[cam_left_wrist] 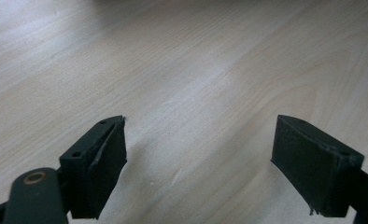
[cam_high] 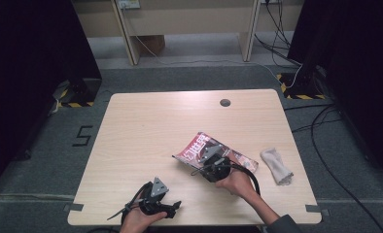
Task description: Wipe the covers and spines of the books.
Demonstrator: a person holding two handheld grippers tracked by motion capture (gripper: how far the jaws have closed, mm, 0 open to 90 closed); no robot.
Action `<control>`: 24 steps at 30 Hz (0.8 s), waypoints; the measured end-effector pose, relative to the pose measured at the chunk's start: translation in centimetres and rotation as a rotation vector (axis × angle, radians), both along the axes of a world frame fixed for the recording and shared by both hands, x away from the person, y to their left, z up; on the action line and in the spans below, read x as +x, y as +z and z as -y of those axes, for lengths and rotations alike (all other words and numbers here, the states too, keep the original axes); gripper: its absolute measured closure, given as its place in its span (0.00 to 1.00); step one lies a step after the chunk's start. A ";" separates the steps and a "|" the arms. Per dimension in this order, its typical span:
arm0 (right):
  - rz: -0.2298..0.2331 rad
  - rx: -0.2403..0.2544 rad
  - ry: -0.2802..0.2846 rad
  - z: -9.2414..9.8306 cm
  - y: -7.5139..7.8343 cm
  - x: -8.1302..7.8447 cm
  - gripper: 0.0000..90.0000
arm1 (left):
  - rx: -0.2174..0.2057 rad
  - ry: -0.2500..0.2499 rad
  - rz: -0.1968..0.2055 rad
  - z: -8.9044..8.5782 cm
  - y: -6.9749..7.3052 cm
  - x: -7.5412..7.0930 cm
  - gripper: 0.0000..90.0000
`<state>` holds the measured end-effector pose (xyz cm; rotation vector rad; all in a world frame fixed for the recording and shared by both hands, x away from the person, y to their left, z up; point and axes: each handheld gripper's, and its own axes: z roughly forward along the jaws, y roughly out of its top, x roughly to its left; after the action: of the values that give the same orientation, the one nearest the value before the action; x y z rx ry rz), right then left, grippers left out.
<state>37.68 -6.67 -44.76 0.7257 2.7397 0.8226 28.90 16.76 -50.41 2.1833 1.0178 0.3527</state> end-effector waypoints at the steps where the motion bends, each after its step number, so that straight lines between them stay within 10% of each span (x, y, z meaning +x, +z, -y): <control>1: -0.004 0.008 -0.002 0.1 -0.2 0.0 0.85 | 0.002 0.000 0.000 0.0 0.0 0.0 0.19; 24: -0.070 0.057 -0.012 0.0 -4.1 -1.6 0.79 | 0.004 -0.008 -0.001 0.2 -0.1 -0.1 0.19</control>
<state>36.09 -6.63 -48.83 0.7965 2.7809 0.8922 28.78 16.53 -50.46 2.1908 1.0102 0.3502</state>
